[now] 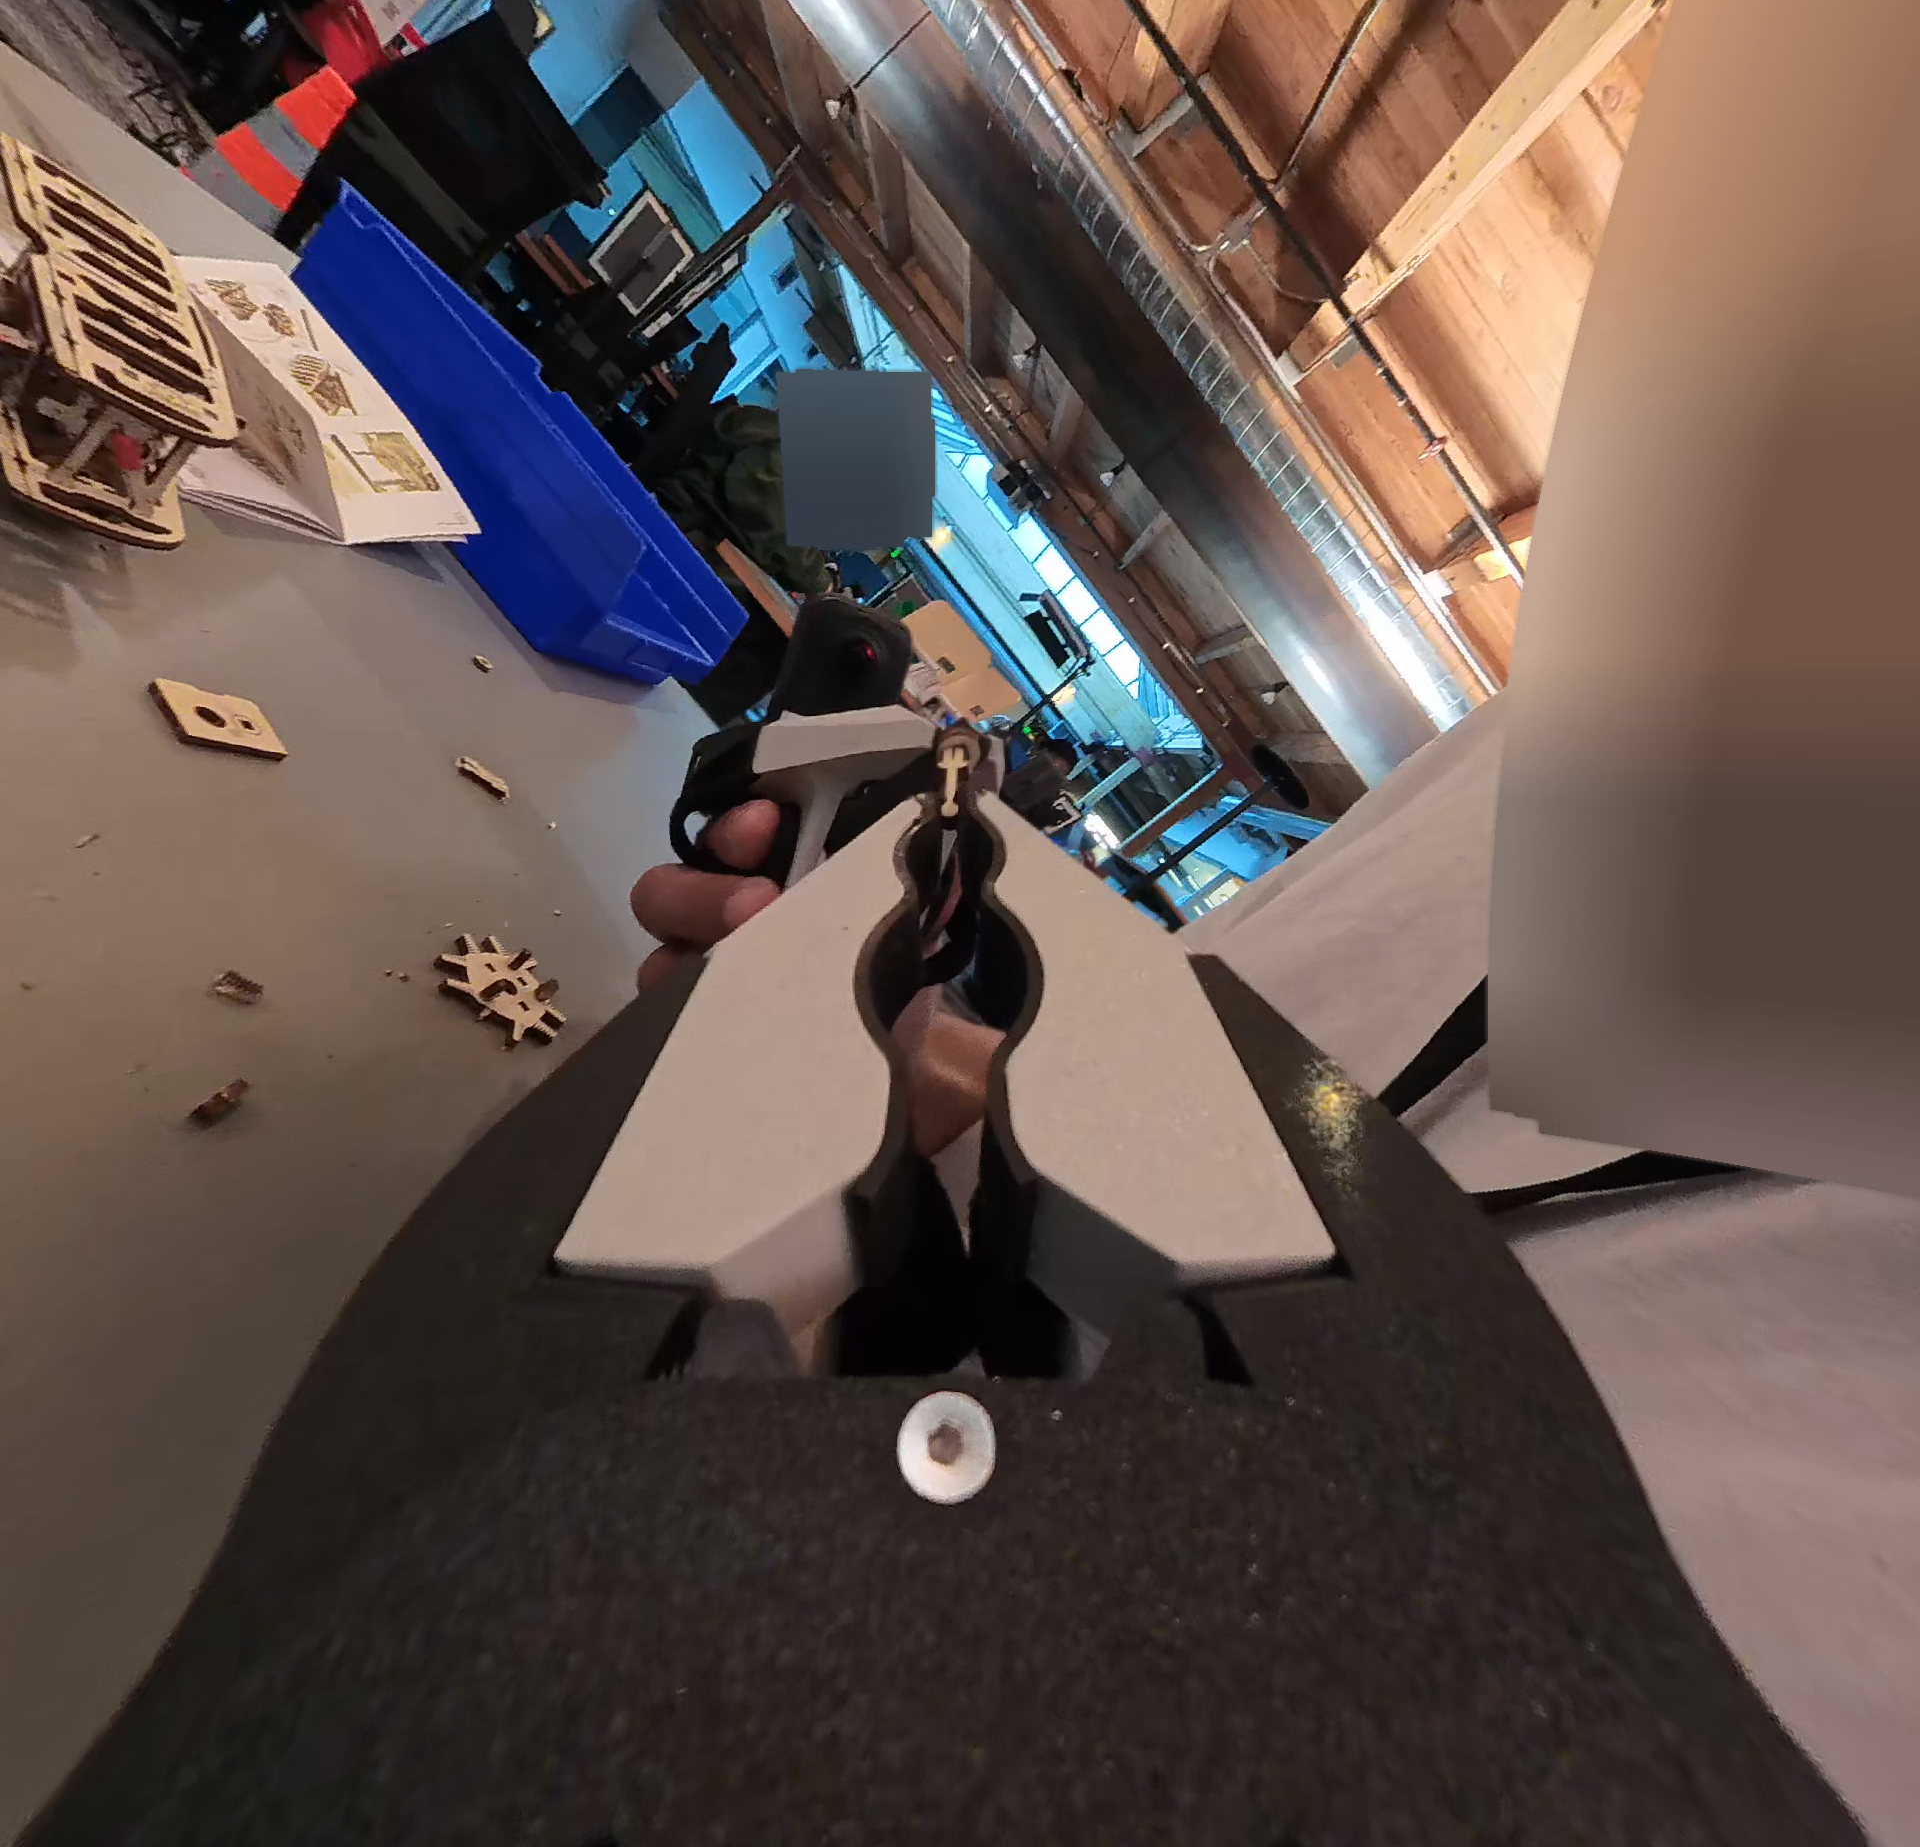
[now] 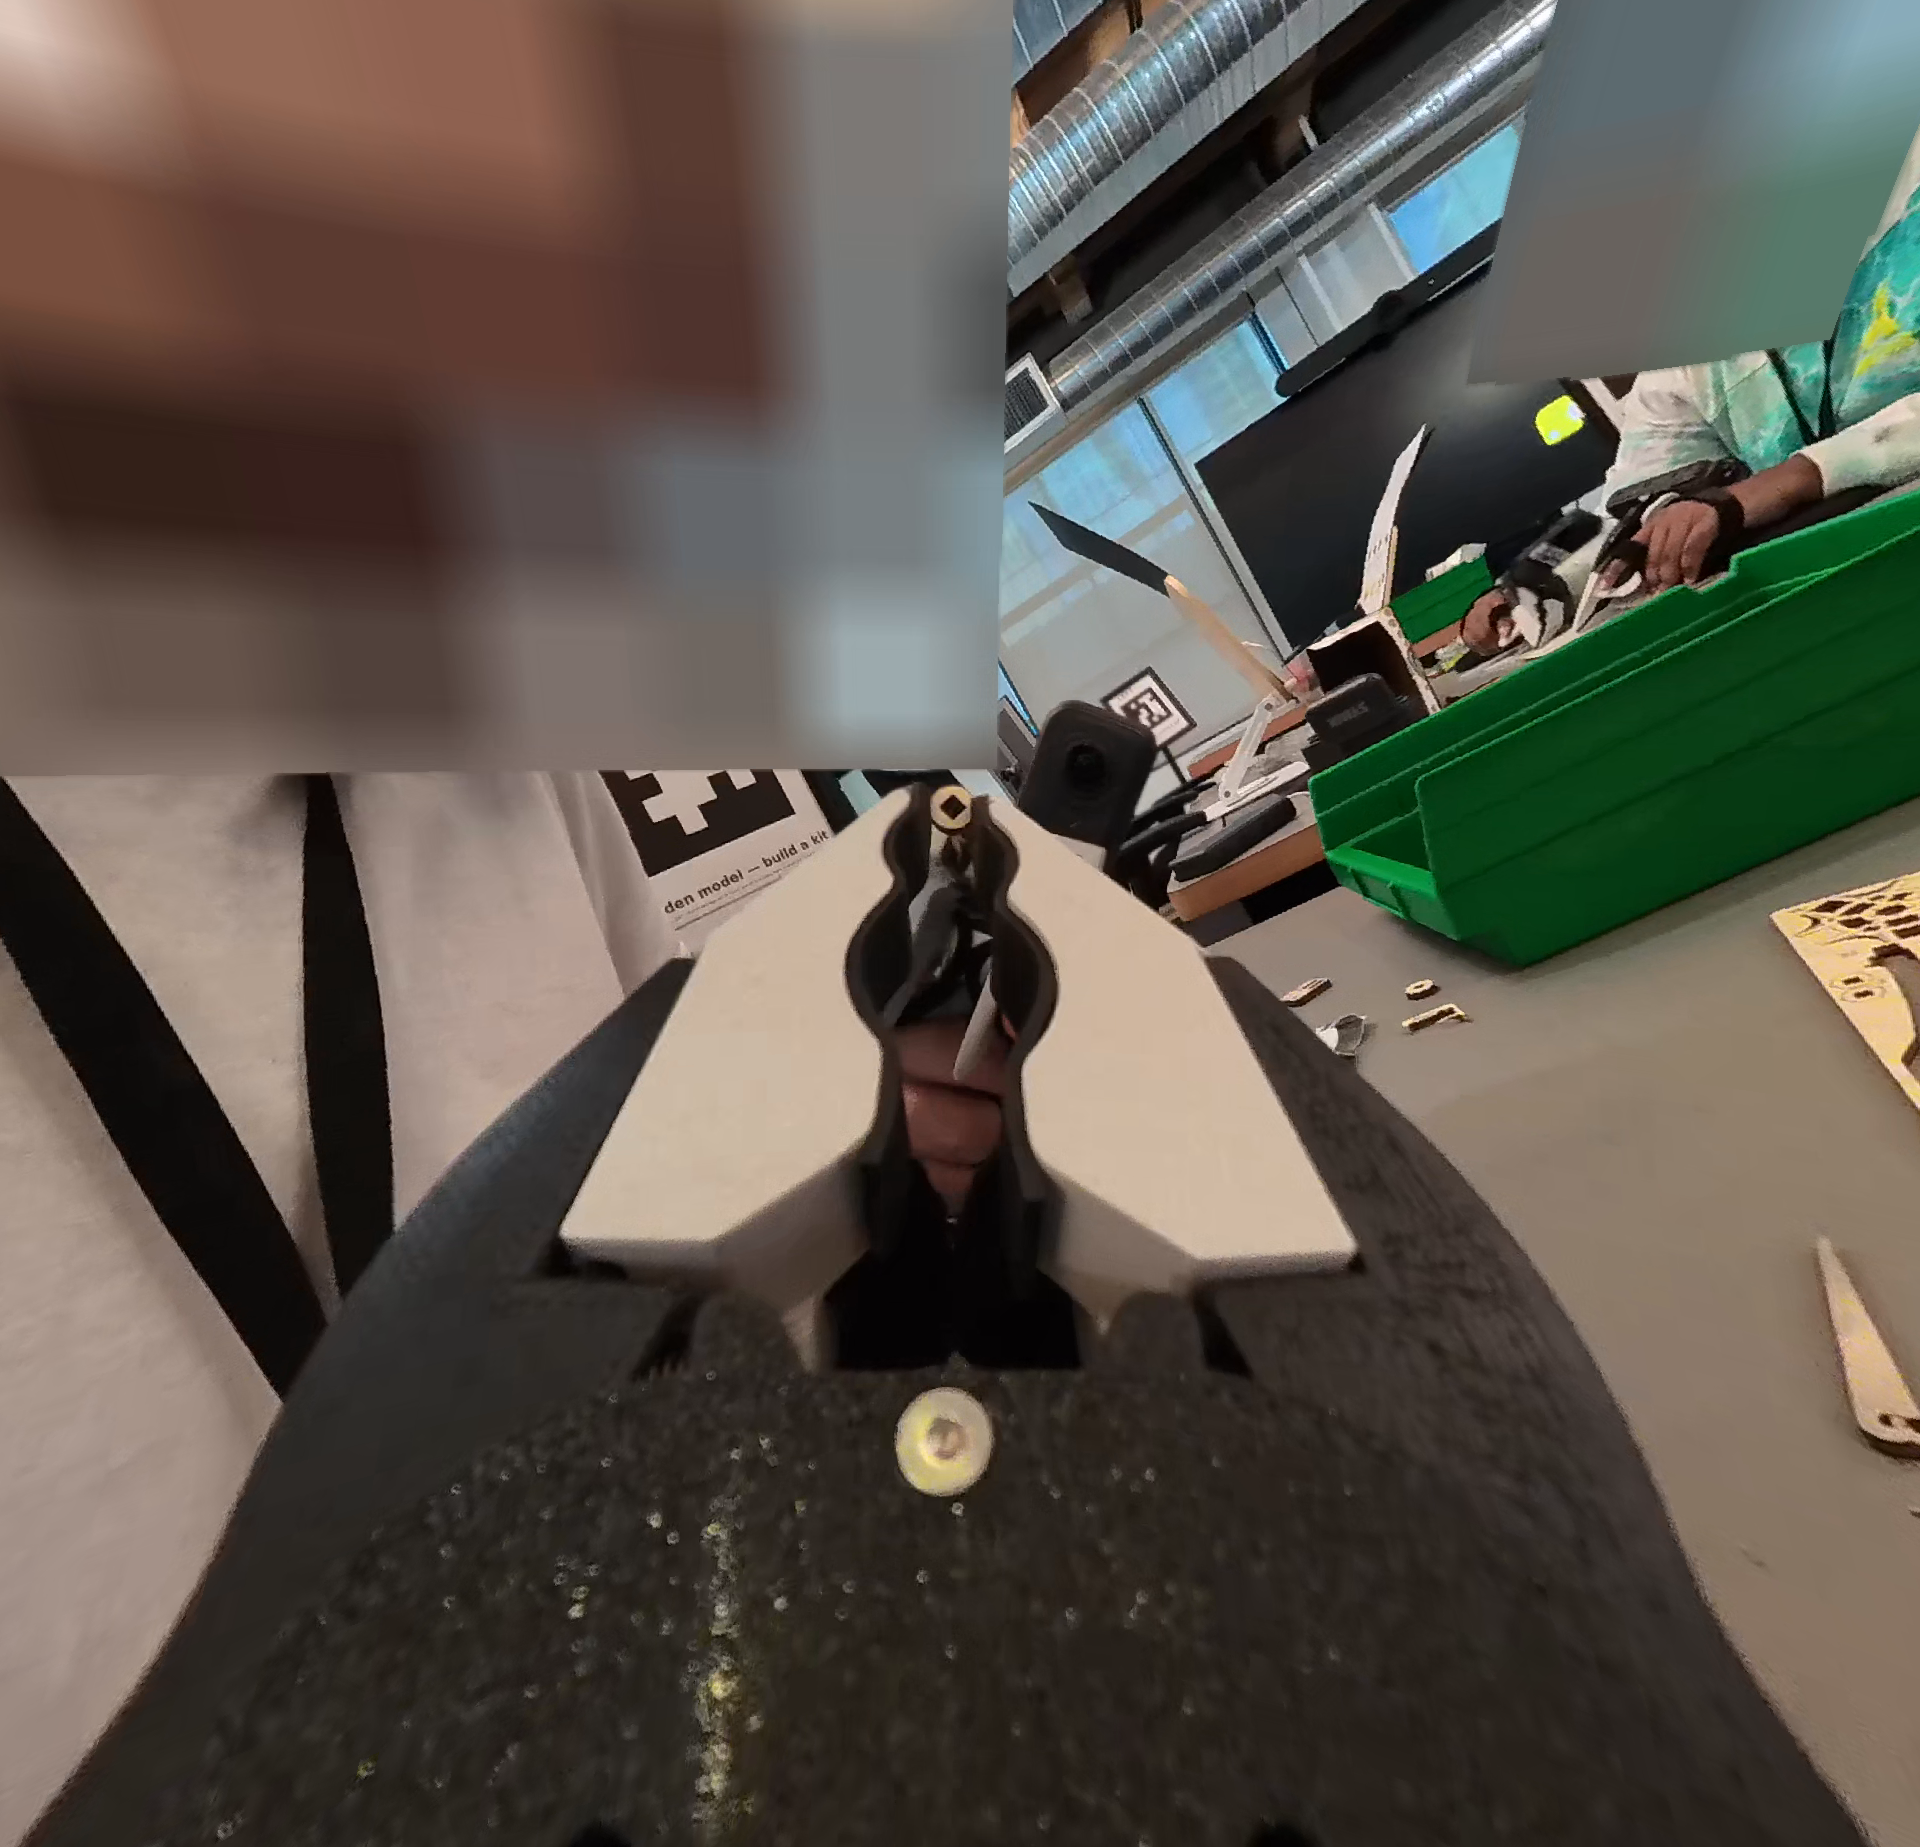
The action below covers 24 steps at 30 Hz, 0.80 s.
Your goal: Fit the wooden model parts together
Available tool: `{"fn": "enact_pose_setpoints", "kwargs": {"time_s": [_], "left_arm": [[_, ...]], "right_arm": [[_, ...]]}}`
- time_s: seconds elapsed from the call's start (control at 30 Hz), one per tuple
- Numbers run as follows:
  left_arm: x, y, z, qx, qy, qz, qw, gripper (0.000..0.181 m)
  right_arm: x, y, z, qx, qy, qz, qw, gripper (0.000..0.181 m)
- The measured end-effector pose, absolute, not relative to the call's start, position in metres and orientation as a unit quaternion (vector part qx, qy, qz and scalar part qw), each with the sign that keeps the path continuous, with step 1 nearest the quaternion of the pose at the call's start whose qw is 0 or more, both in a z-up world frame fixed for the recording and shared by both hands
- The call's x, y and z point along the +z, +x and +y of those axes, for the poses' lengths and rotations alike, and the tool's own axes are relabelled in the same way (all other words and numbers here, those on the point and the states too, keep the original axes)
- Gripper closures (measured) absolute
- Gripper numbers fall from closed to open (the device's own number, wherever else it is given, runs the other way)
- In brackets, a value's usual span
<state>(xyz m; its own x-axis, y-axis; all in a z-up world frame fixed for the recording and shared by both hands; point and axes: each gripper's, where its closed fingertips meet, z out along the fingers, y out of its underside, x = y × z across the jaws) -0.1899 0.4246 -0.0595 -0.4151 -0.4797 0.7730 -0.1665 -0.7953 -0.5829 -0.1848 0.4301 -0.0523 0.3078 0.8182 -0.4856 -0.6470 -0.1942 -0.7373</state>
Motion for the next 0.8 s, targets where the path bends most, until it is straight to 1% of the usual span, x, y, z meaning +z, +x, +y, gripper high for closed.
{"fn": "enact_pose_setpoints", "kwargs": {"time_s": [0.17, 0.4, 0.57, 0.67, 0.8], "left_arm": [[-0.0625, -0.1912, 0.4253, -0.776, -0.540, 0.308, 0.104, 0.181], [-0.0661, -0.1916, 0.4217, -0.782, -0.542, 0.299, 0.073, 0.181], [-0.0647, -0.1917, 0.4190, -0.783, -0.539, 0.302, 0.070, 0.181], [-0.0667, -0.1916, 0.4195, -0.764, -0.547, 0.328, 0.100, 0.181], [-0.0684, -0.1917, 0.4200, -0.715, -0.555, 0.387, 0.176, 0.181]], "right_arm": [[-0.0572, -0.1859, 0.4304, 0.561, -0.523, -0.098, 0.634, 0.175], [-0.0598, -0.1862, 0.4300, 0.521, -0.546, -0.142, 0.640, 0.175], [-0.0573, -0.1871, 0.4269, 0.555, -0.532, -0.138, 0.624, 0.175], [-0.0598, -0.1872, 0.4271, 0.589, -0.531, -0.113, 0.598, 0.175], [-0.0634, -0.1868, 0.4281, 0.652, -0.531, -0.059, 0.539, 0.175]]}}
